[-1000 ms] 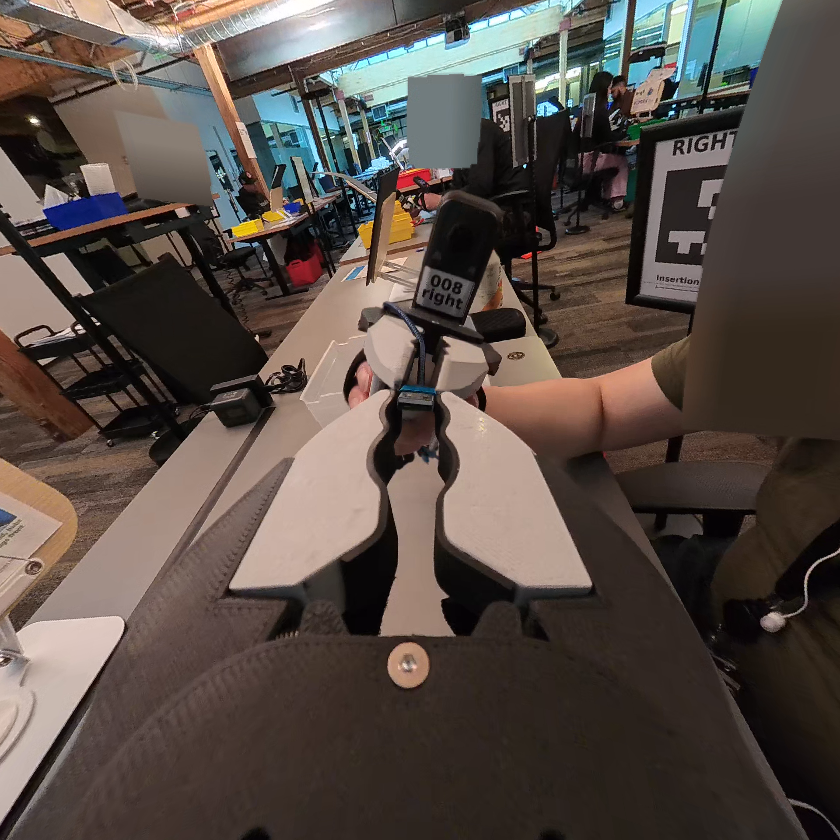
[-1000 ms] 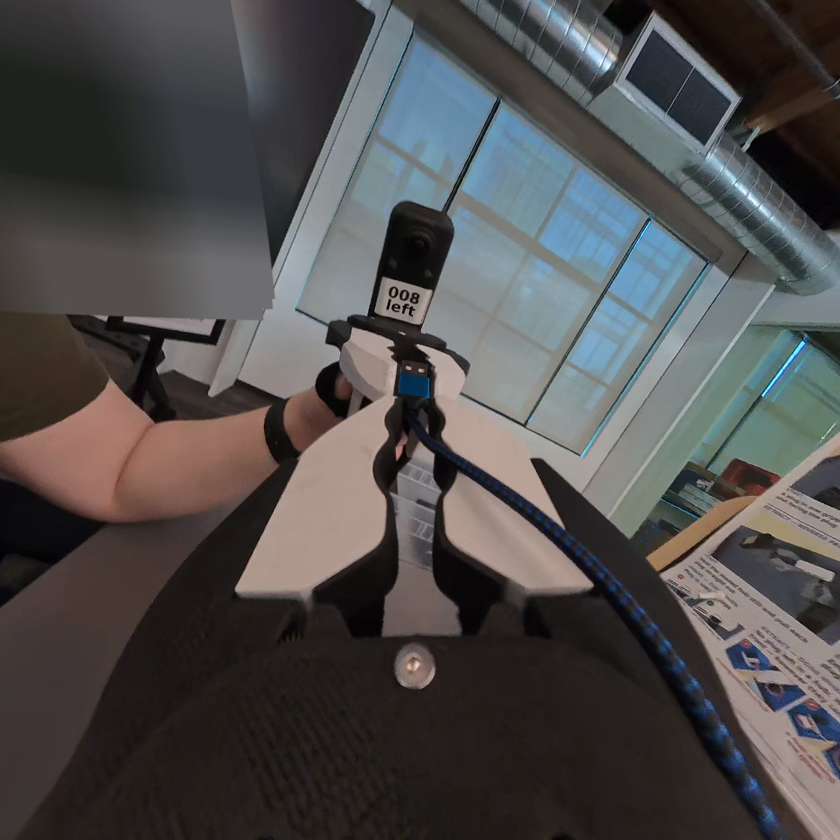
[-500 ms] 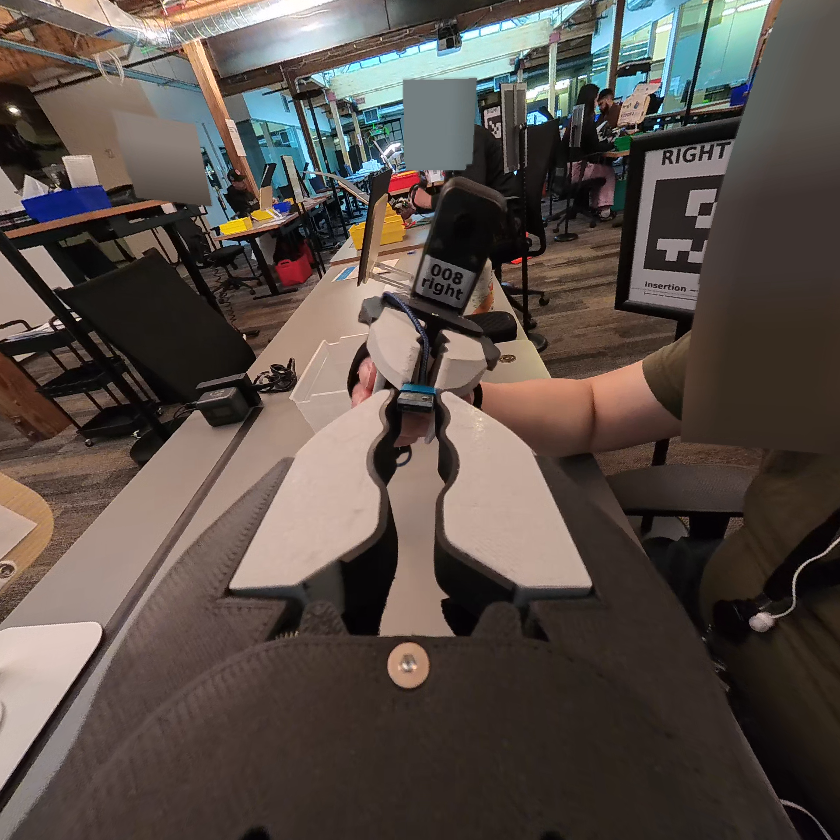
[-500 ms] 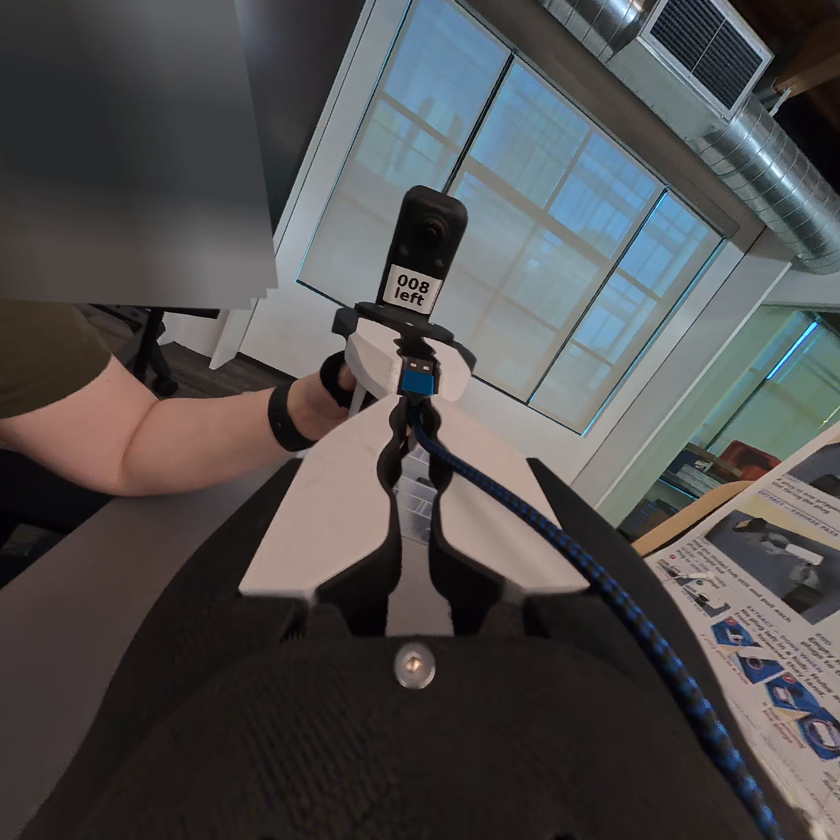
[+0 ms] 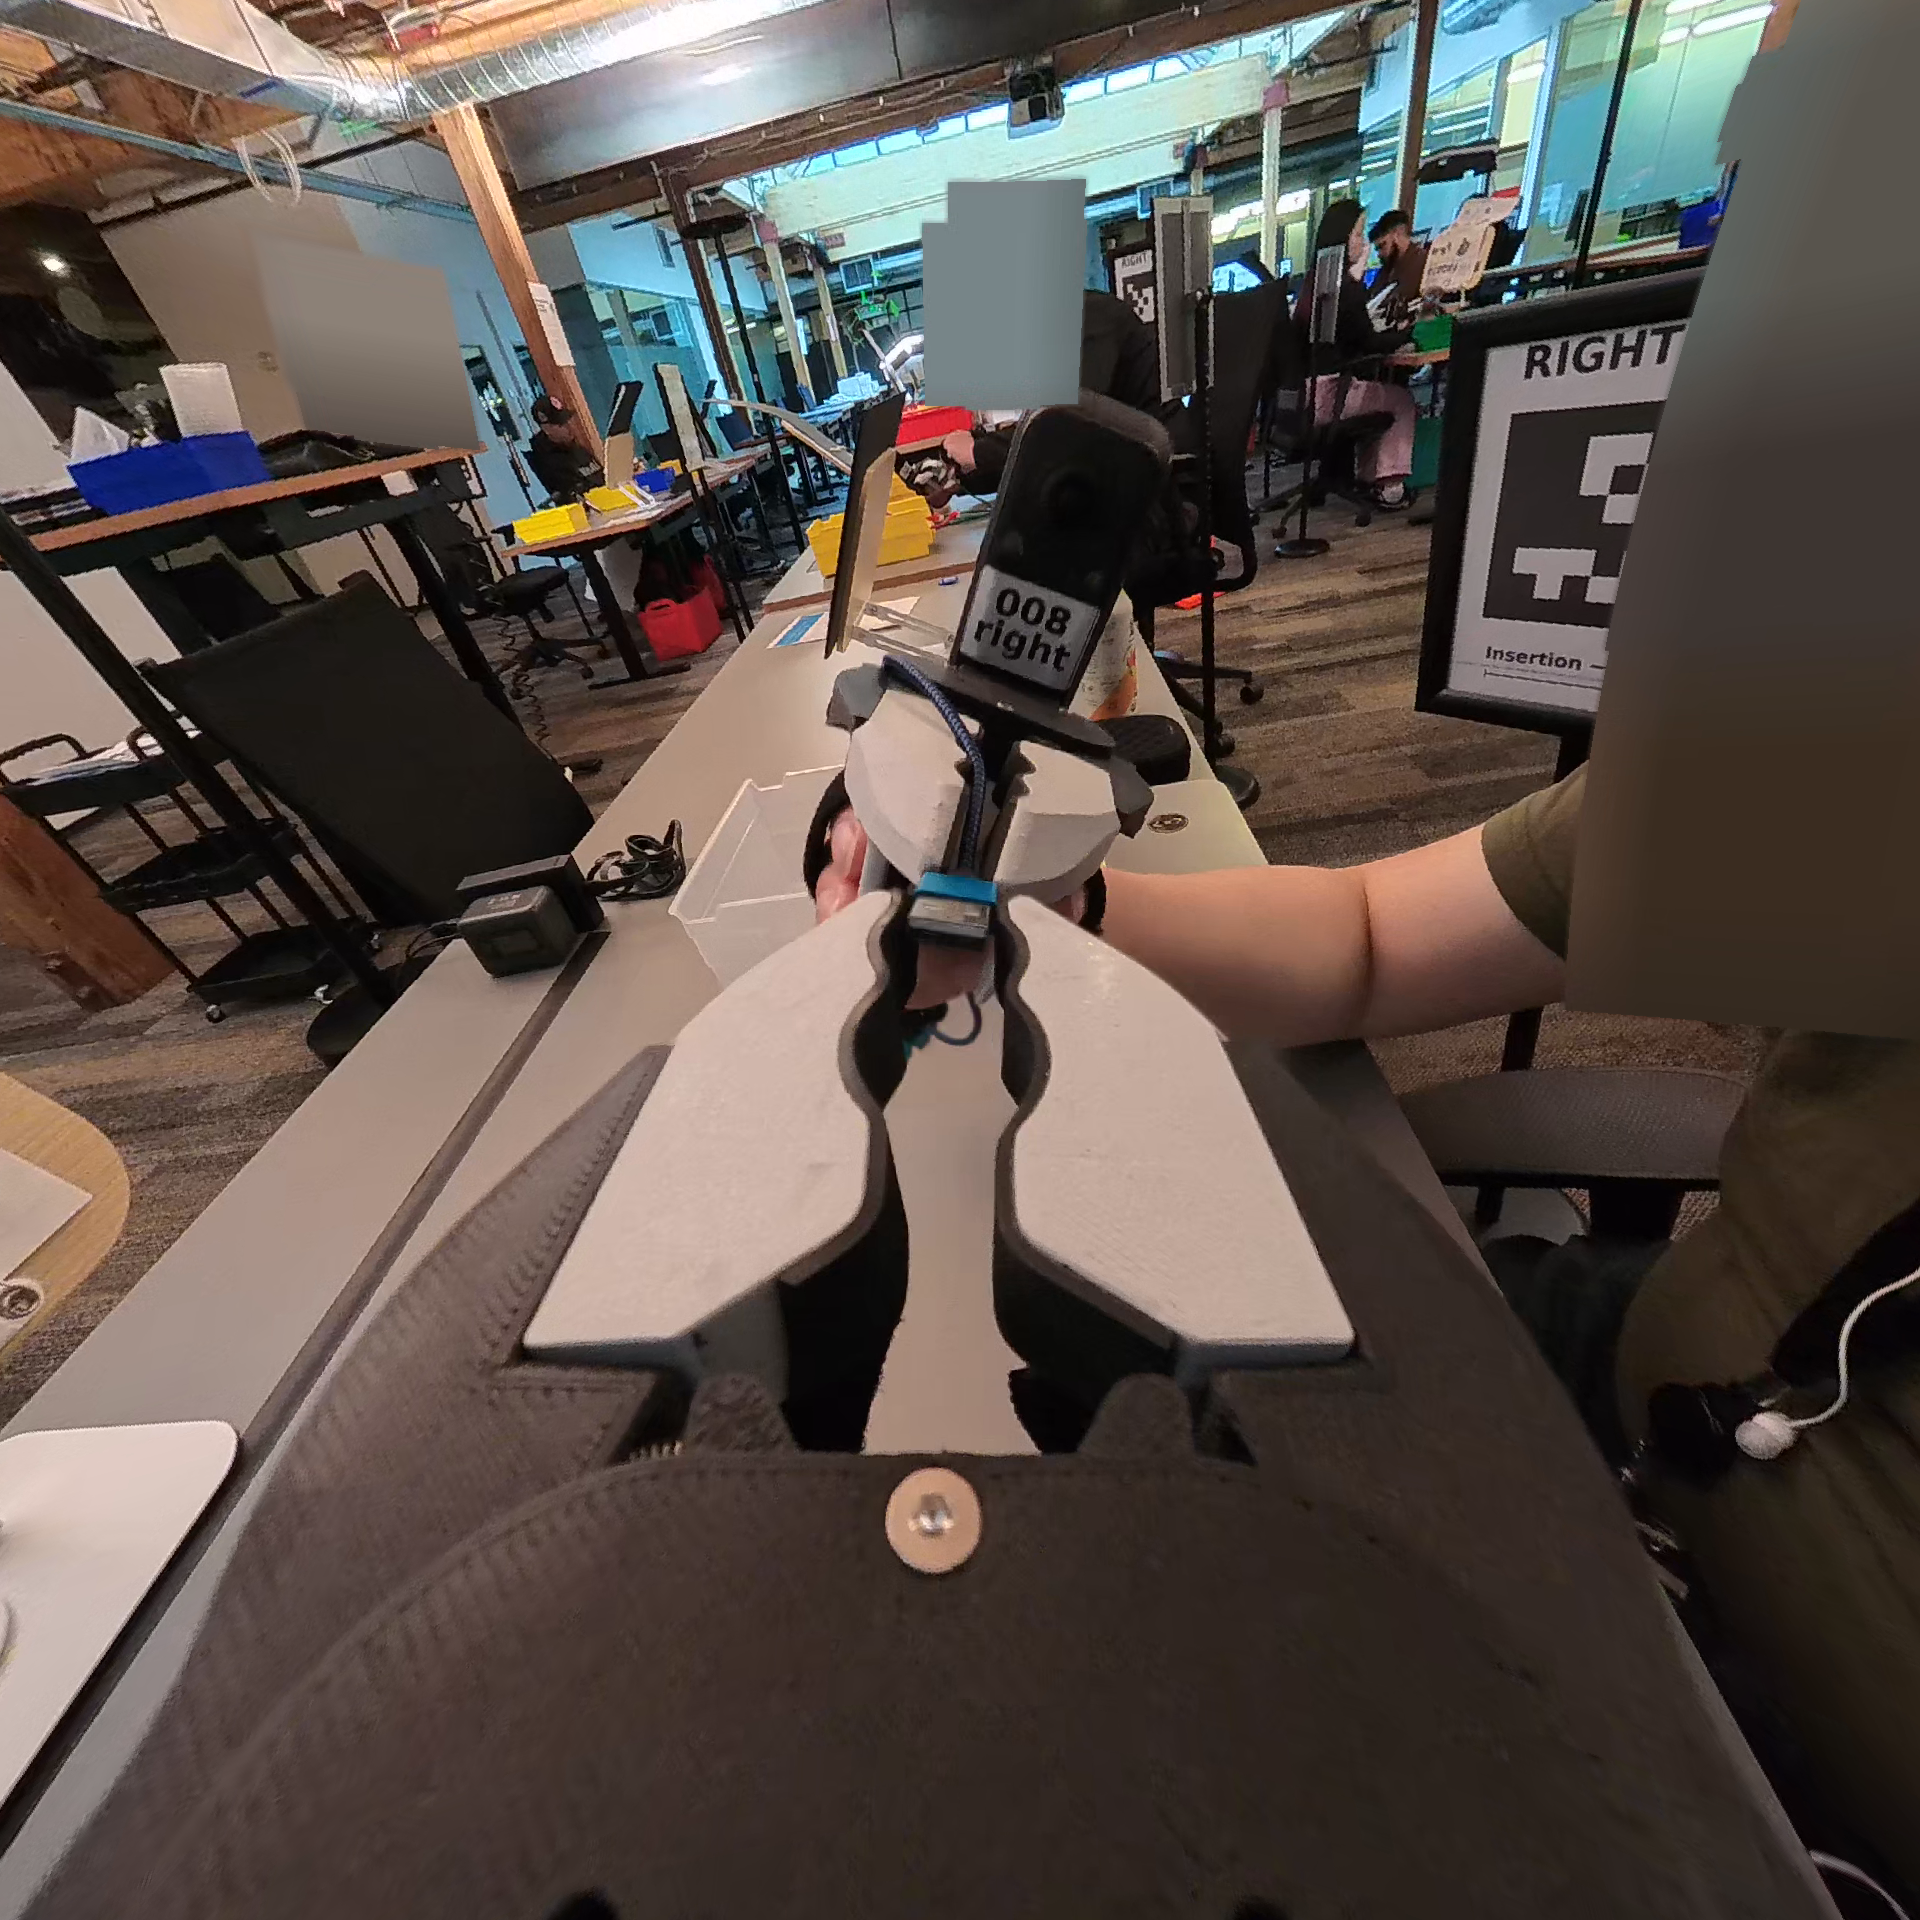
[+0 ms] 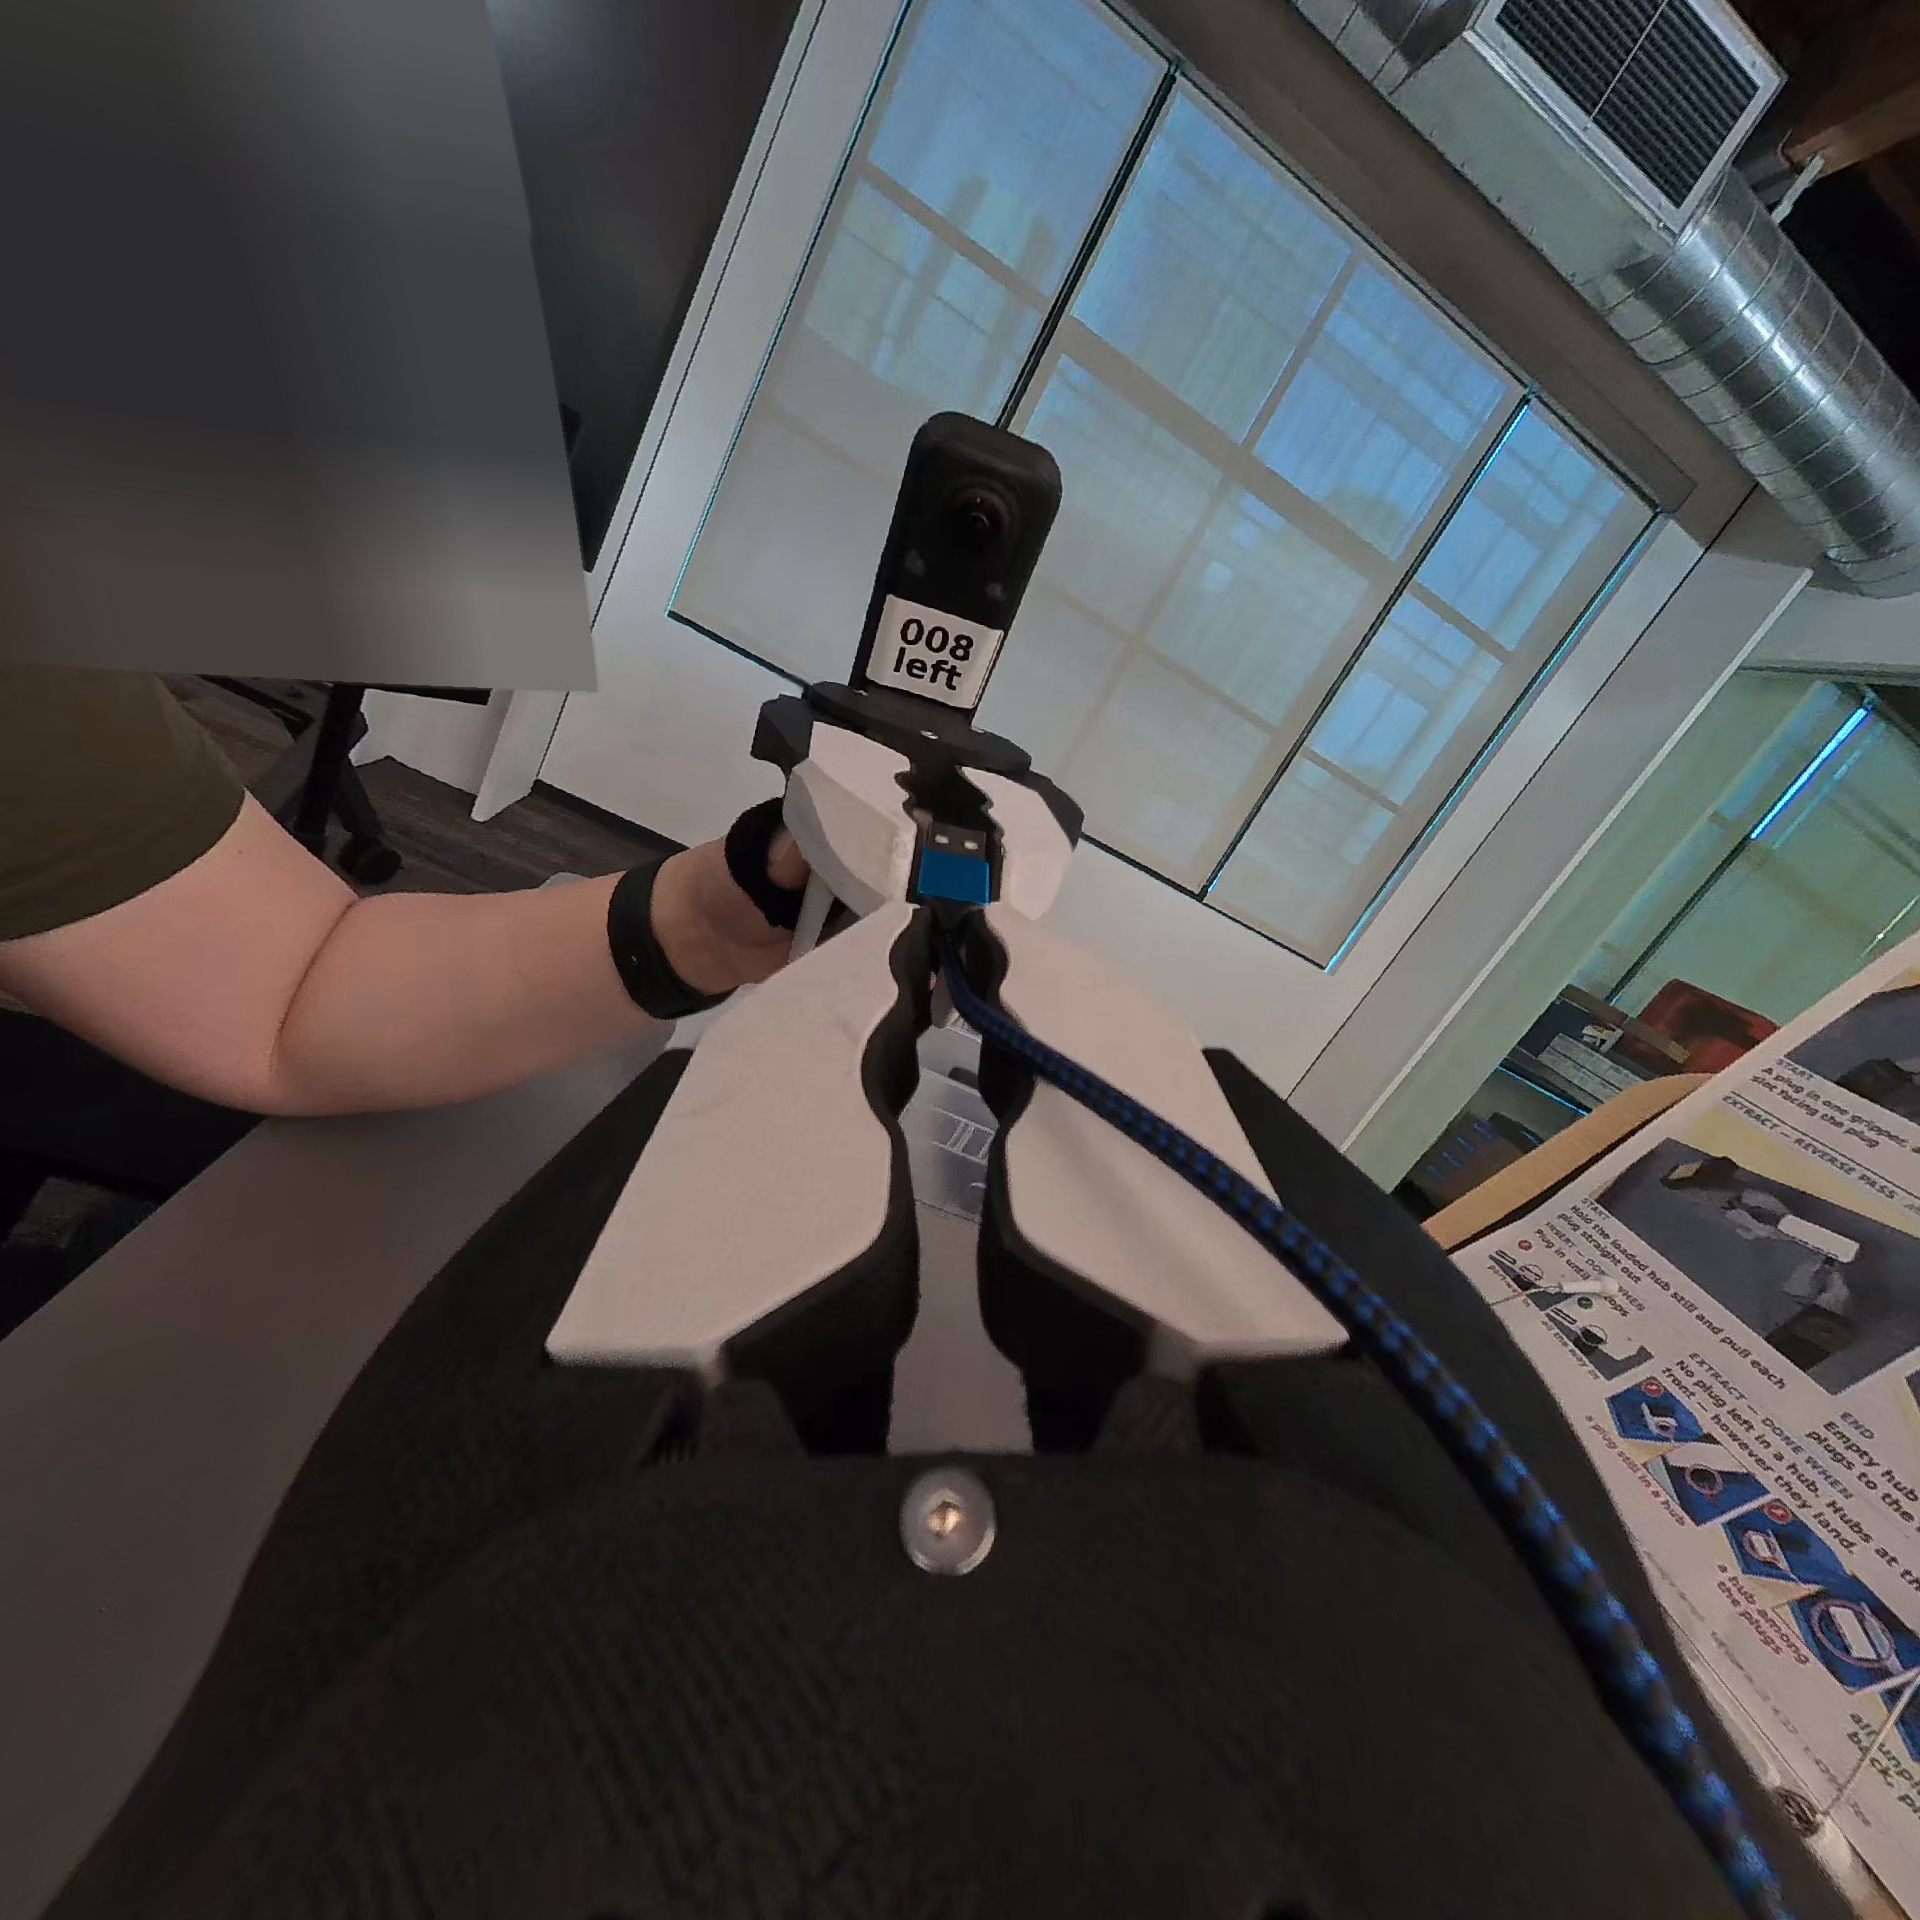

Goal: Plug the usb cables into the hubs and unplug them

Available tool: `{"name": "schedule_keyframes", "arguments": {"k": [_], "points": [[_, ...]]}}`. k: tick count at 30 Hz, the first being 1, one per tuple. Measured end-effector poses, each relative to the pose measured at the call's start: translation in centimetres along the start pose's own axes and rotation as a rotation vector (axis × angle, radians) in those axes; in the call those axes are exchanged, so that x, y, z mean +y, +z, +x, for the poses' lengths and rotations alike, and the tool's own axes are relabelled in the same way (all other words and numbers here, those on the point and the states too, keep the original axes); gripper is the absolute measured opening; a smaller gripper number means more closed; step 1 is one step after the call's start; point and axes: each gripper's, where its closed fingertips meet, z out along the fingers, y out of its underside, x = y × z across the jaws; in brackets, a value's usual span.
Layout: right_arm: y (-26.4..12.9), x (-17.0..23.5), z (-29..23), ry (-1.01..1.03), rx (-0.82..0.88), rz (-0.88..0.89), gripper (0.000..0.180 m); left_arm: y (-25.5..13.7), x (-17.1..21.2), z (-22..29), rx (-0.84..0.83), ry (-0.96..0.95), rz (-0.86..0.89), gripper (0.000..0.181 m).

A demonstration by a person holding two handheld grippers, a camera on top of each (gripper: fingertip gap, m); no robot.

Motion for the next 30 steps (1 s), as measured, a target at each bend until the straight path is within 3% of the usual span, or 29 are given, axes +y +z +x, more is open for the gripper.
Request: {"name": "schedule_keyframes", "arguments": {"k": [2,6,9,14,17,22,27,30], "points": [[0.0,0.3,0.1,-0.012,0.006,-0.022,0.006,-0.2,0.4,-0.3,-0.019,-0.001,-0.032,0.013],[-0.6,0.8,1.3,-0.039,0.062,-0.063,0.006,-2.8,1.4,-3.6,-0.199,0.030,-0.081,0.048],[-1.4,0.8,2.7,-0.067,0.129,-0.096,0.005,-5.6,2.6,-7.5,-0.348,-0.023,-0.013,0.051],[-2.8,0.6,4.4,-0.106,0.211,-0.139,0.006,-7.2,11.4,-13.7,-0.515,-0.226,-0.122,0.067],[-3.3,0.6,4.9,-0.115,0.236,-0.157,0.006,-7.4,16.4,-15.2,-0.537,-0.261,-0.163,0.065],[-3.9,0.7,5.2,-0.145,0.251,-0.186,0.006,-6.3,23.6,-14.5,-0.421,-0.344,-0.410,0.062],[-4.2,0.8,5.5,-0.145,0.257,-0.191,0.006,-4.9,26.0,-14.0,-0.396,-0.348,-0.490,0.057],[-4.2,0.9,5.5,-0.143,0.254,-0.194,0.006,-4.4,26.2,-14.2,-0.408,-0.397,-0.445,0.048]]}}
